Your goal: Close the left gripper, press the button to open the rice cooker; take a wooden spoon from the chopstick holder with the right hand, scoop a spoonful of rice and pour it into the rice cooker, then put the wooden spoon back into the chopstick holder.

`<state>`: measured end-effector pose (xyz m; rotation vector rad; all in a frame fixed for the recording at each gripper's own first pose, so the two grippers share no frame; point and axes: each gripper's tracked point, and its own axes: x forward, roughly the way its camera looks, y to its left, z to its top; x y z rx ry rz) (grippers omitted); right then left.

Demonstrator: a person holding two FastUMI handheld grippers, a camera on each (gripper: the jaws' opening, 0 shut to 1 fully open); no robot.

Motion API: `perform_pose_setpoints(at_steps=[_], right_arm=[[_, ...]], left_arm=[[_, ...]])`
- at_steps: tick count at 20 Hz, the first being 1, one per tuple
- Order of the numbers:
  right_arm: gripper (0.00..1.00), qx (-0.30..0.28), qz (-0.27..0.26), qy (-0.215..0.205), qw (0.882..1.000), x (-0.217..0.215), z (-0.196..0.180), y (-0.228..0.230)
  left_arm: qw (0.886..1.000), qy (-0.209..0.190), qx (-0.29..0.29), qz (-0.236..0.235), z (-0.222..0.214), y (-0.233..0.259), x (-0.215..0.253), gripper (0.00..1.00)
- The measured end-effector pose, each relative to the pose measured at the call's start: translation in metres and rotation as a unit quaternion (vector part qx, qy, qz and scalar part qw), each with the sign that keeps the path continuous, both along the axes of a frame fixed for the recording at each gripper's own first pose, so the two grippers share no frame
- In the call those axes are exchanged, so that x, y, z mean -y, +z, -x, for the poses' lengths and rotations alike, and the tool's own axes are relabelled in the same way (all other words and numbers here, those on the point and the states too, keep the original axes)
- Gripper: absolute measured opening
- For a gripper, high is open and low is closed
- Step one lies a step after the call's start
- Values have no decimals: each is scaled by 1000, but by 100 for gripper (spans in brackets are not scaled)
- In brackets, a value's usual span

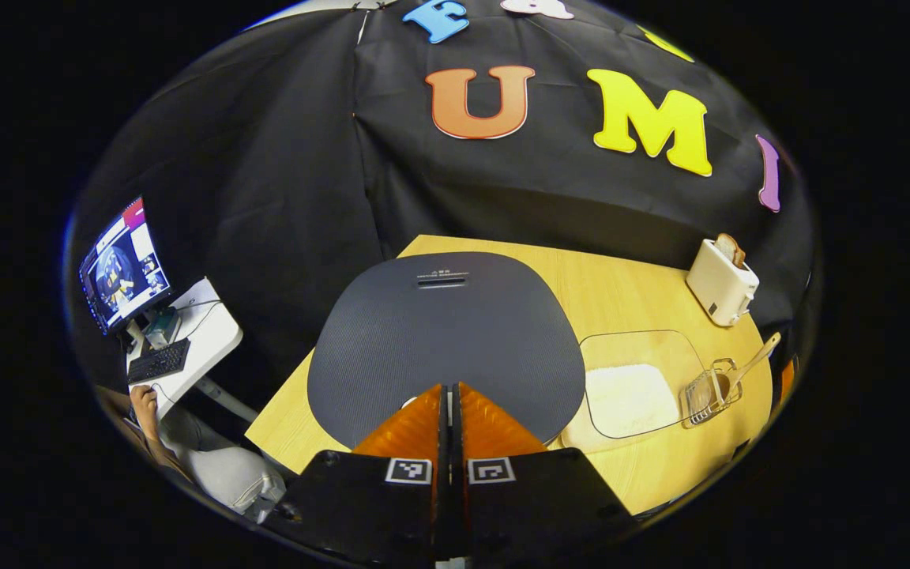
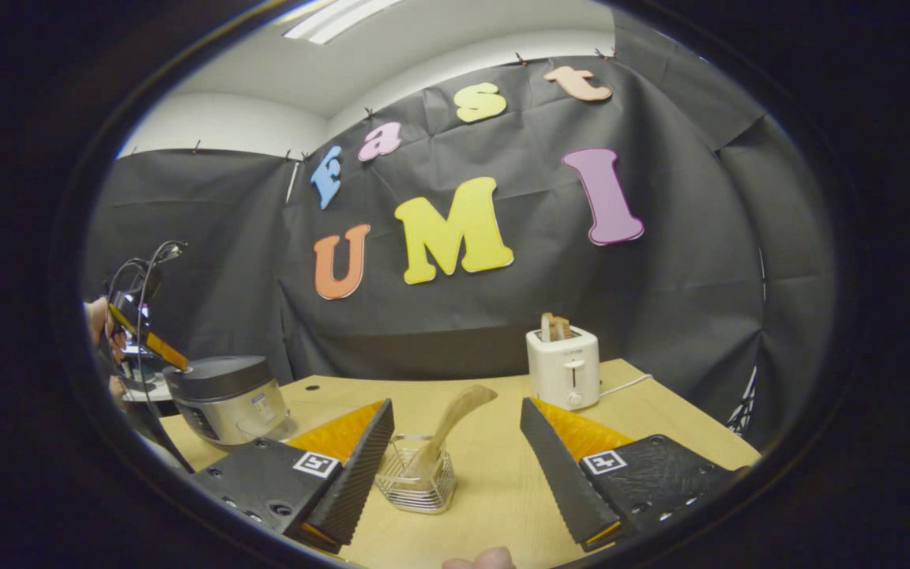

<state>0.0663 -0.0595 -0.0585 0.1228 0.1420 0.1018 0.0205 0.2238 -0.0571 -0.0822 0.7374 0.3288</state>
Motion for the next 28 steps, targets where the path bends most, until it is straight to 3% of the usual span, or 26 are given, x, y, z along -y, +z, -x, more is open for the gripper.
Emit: perform_pose_setpoints(at_steps=[1,3,10,11,12,16,17,20,22,23,24,28], right_arm=[[92,-3,-5,3,1000,-1,0,-2],[96,-8,-8,9,1000,-4,-1,-5],[96,-3,-9,-3,1000,3,-2,-1],[92,0,-7,-4,1000,3,-1,1],[96,2,-5,-5,1000,2,0,2],[92,9,4,-5,1000,-2,3,5],[96,9,4,-5,1000,-2,4,5],[96,9,11,-7,1000,-3,5,9],[96,16,16,-11,1000,-2,6,15],[96,19,17,-12,1000,-3,7,17],[96,20,20,-13,1000,-4,8,19],[92,27,41,-13,999,-13,12,27]], left_arm=[[1000,3,-15,13,2,-4,0,3],[1000,5,0,22,2,-2,4,3],[1000,6,9,14,1,1,-2,3],[1000,6,12,13,1,6,-2,3],[1000,11,13,16,1,5,-2,3],[997,7,74,-28,-10,41,-8,3],[995,6,92,-39,-13,52,-8,4],[988,4,142,-54,-20,80,-1,23],[984,-10,172,-40,-26,92,12,59],[982,-11,185,-41,-28,100,15,72],[979,-4,195,-51,-30,105,9,99],[965,11,248,-81,-28,137,2,100]])
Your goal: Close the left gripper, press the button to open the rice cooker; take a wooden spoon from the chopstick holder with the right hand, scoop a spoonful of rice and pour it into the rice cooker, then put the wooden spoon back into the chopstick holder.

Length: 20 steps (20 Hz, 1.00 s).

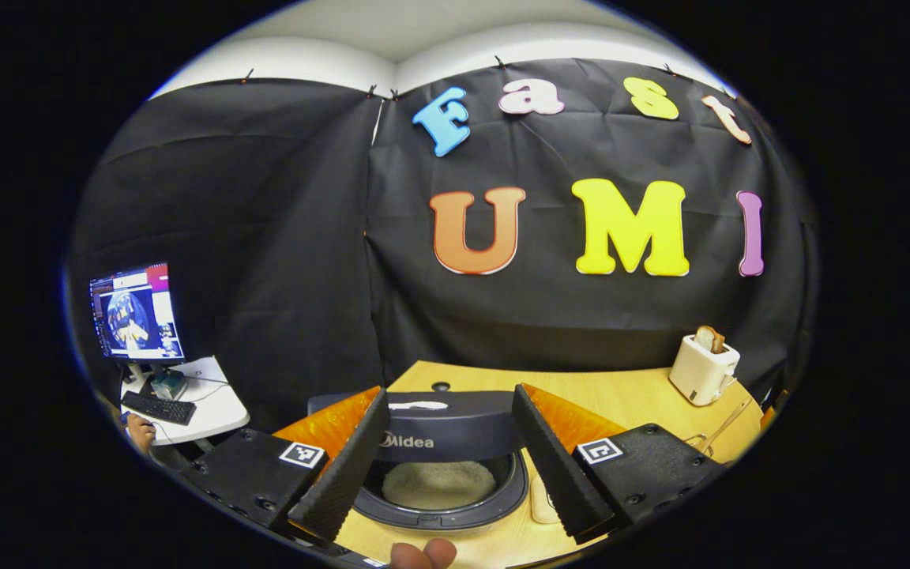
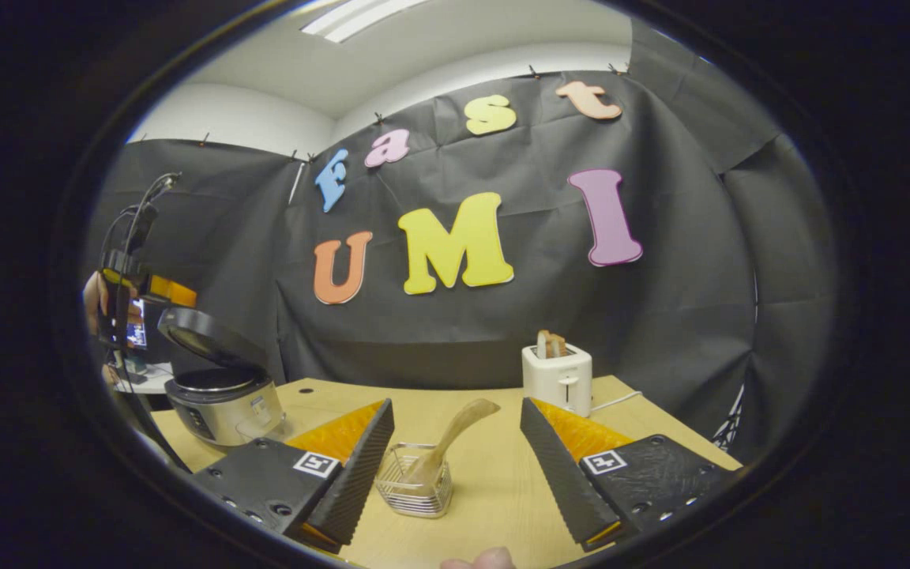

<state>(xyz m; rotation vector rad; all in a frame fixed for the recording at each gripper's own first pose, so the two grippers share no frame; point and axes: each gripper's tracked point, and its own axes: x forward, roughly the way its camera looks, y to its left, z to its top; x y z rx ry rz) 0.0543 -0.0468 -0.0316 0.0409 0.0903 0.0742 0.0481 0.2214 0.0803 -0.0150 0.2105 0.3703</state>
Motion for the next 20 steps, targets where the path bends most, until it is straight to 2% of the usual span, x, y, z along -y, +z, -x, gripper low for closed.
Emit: perform_pose_setpoints(at_steps=[1,2,3,5,6,7,8,9,11,12,13,20], right_arm=[[92,2,6,-1,1000,-2,1,2],[96,5,11,-1,1000,-5,2,6],[96,9,14,-1,1000,-9,3,8],[96,16,26,0,1000,-17,4,13],[100,21,30,0,999,-22,5,17],[92,25,32,3,999,-29,7,19],[92,30,31,4,999,-34,8,22],[96,35,30,5,999,-39,8,25],[96,44,25,9,999,-49,9,30],[92,44,28,6,999,-51,10,31],[96,43,34,4,998,-51,12,29],[96,36,57,-16,998,-48,27,25]], left_arm=[[1000,-4,13,2,1,4,3,99],[1000,-9,22,6,3,7,7,100],[999,-10,31,4,7,11,9,96],[998,-13,55,-9,18,18,13,100],[998,-14,68,-15,23,17,17,100],[997,-16,74,-18,29,14,22,100],[997,-20,79,-18,35,8,29,99],[996,-26,87,-14,40,3,38,99],[993,-44,107,-6,47,-6,60,99],[992,-51,114,-6,50,-11,68,99],[991,-55,118,-8,55,-16,73,100],[992,-54,115,-6,73,-52,78,99]])
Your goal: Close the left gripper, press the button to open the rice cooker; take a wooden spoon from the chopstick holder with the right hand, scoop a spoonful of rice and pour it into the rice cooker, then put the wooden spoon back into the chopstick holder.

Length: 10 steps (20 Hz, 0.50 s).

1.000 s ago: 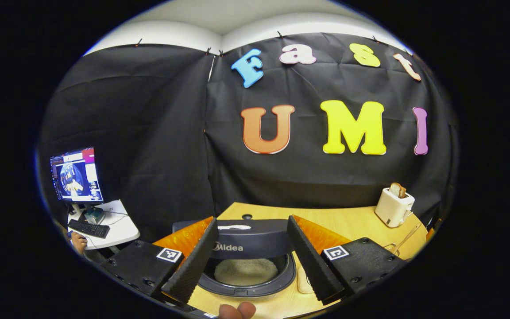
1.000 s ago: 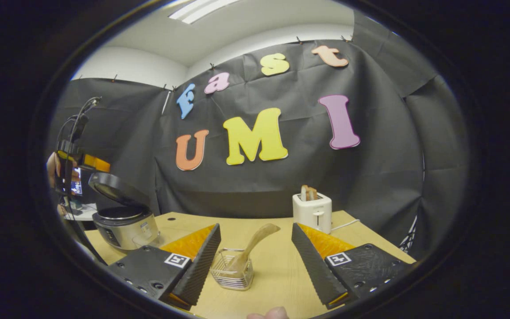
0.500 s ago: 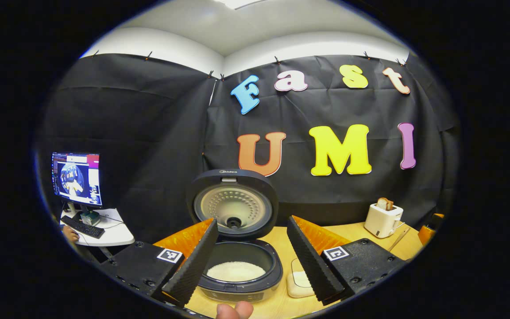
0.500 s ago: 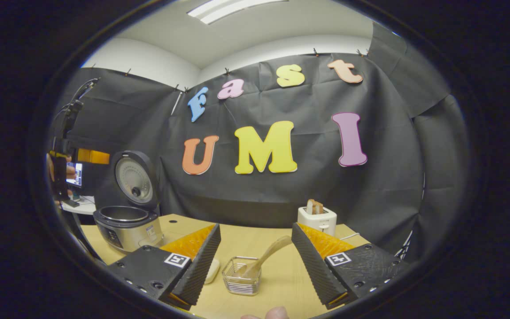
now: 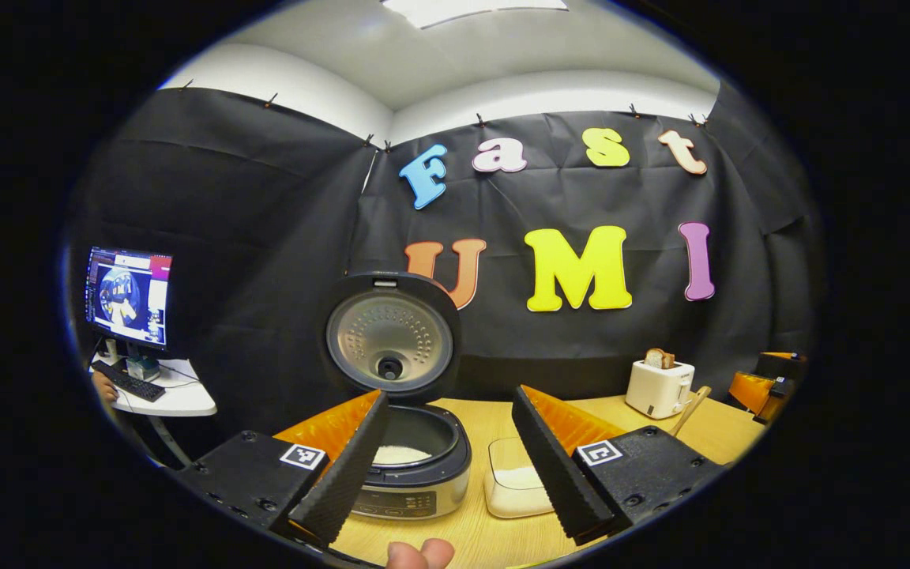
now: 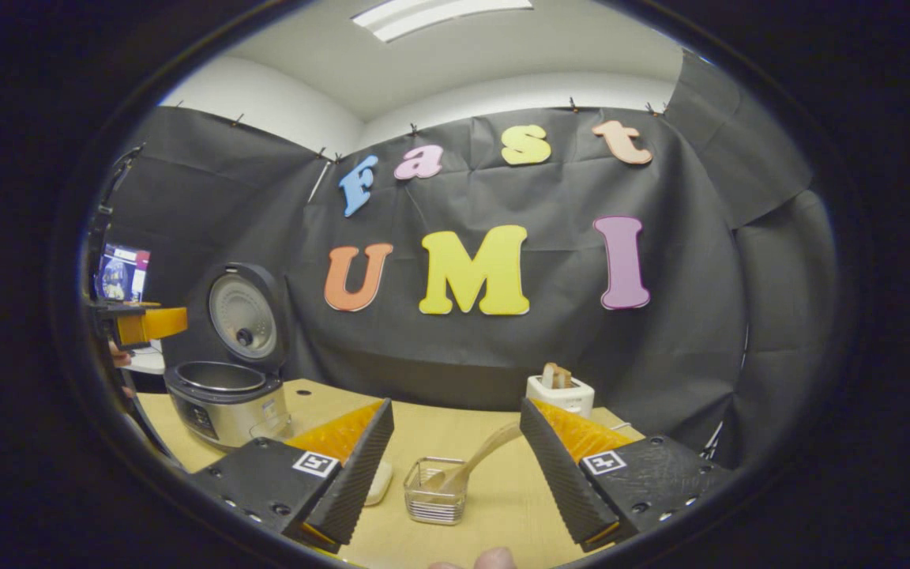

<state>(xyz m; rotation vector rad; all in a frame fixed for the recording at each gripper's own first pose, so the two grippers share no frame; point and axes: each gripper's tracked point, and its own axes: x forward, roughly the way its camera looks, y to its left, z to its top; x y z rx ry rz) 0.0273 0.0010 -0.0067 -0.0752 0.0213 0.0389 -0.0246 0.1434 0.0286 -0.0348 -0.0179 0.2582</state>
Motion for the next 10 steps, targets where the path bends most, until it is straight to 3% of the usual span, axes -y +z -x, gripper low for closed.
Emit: perform_pose_setpoints(at_steps=[10], right_arm=[[95,-56,-18,-40,997,38,4,-38]], left_arm=[[998,-6,-19,-59,-1,-14,7,99]])
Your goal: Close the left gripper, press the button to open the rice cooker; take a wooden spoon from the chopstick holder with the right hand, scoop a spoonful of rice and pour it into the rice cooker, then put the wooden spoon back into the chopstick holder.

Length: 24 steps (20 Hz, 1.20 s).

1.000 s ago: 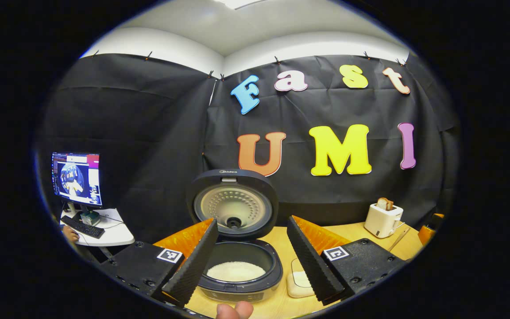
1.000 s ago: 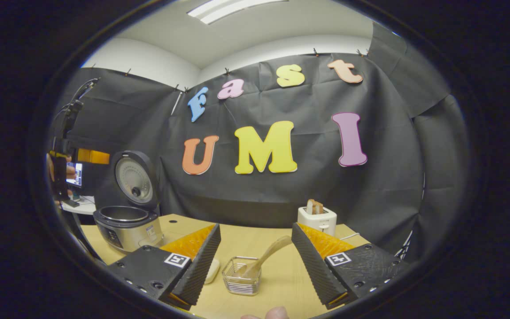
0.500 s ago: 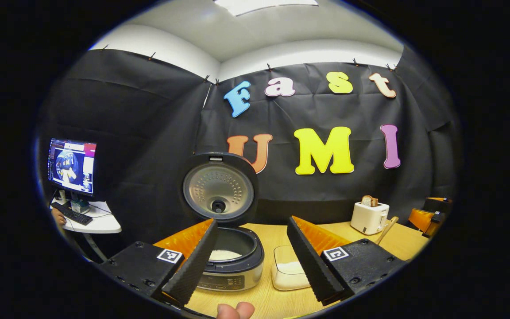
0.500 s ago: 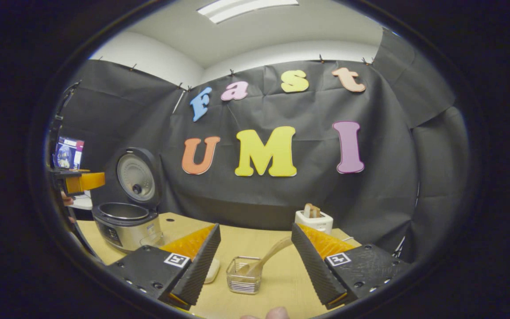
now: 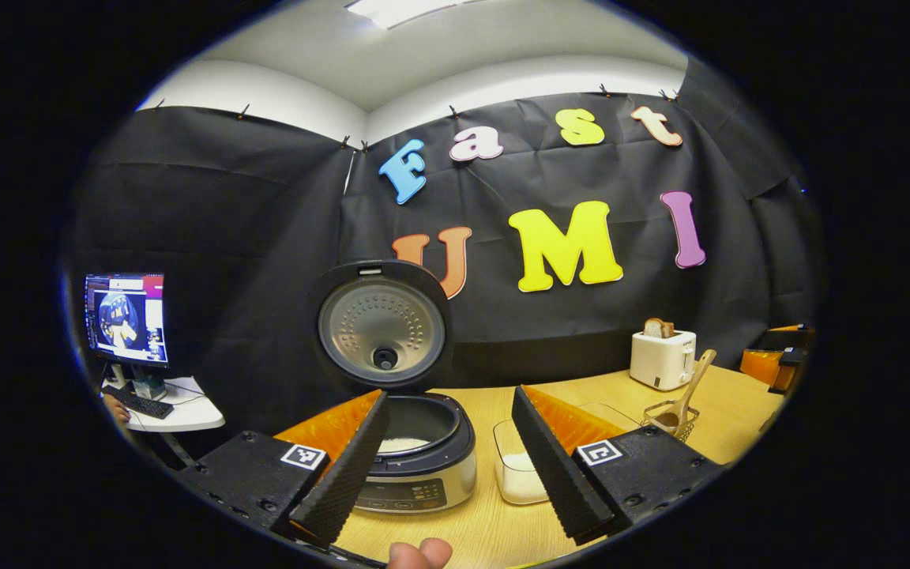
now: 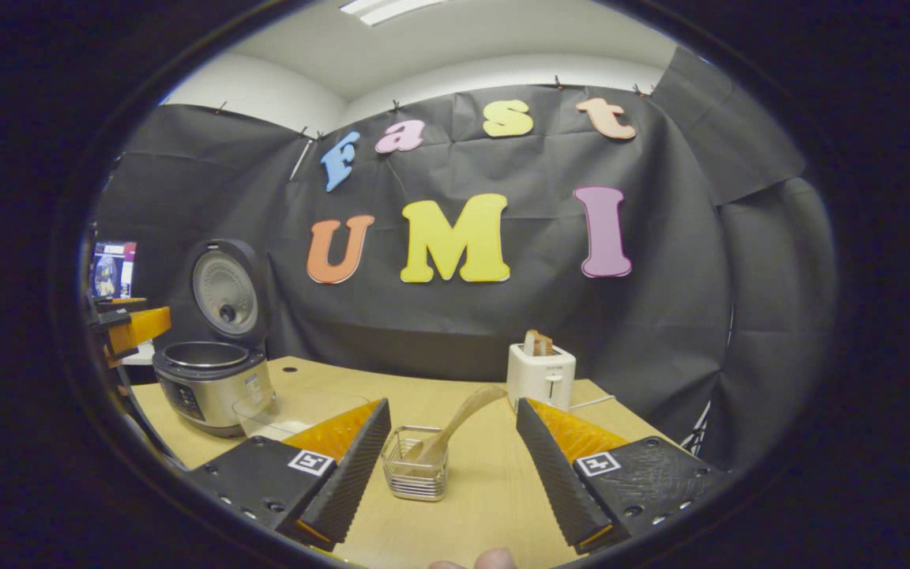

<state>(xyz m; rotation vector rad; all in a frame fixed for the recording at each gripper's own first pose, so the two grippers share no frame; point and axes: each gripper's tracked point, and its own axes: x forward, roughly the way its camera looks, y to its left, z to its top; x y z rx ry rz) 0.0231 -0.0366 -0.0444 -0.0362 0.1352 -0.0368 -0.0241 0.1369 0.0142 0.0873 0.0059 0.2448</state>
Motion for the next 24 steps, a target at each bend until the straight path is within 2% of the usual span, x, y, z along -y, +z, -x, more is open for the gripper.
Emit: perform_pose_setpoints(at_steps=[1,2,6,8,9,10,11,12,14,17,18,20,22,23,24], right_arm=[[96,-12,-6,-6,1000,7,-2,-10],[96,-20,-12,-10,1000,11,-3,-15],[96,-45,-19,-17,999,21,-22,-30],[96,-62,-34,-8,997,14,-37,-42],[92,-70,-45,0,997,7,-44,-48],[96,-79,-51,3,996,3,-53,-55],[92,-88,-55,7,995,0,-61,-62],[96,-97,-62,9,993,-2,-70,-69],[96,-111,-80,8,991,-3,-87,-80],[96,-120,-105,0,987,-2,-112,-88],[92,-121,-114,-1,986,-4,-120,-88],[90,-124,-127,1,984,-8,-132,-94],[93,-125,-133,-2,983,-8,-139,-97],[75,-125,-136,-4,983,-9,-143,-100],[67,-127,-139,-4,982,-9,-145,-99]], left_arm=[[1000,3,1,-2,0,0,-1,95],[1000,3,4,-2,-1,2,-1,99],[1000,-6,9,-7,-5,4,8,99],[1000,-6,3,-10,-5,0,10,99],[1000,-6,1,-11,-5,-1,9,99],[1000,-5,2,-12,-6,-1,8,99],[1000,-3,2,-14,-5,1,6,99],[1000,1,2,-14,-4,0,2,99],[1000,7,3,-13,-4,1,-4,99],[1000,18,0,-5,-2,-2,-16,99],[1000,22,-1,-2,-2,-3,-20,99],[1000,27,-3,0,-2,-4,-25,99],[1000,30,-5,-2,-2,-5,-30,99],[999,32,-5,-1,-2,-6,-32,99],[999,33,-6,0,-2,-7,-33,99]])
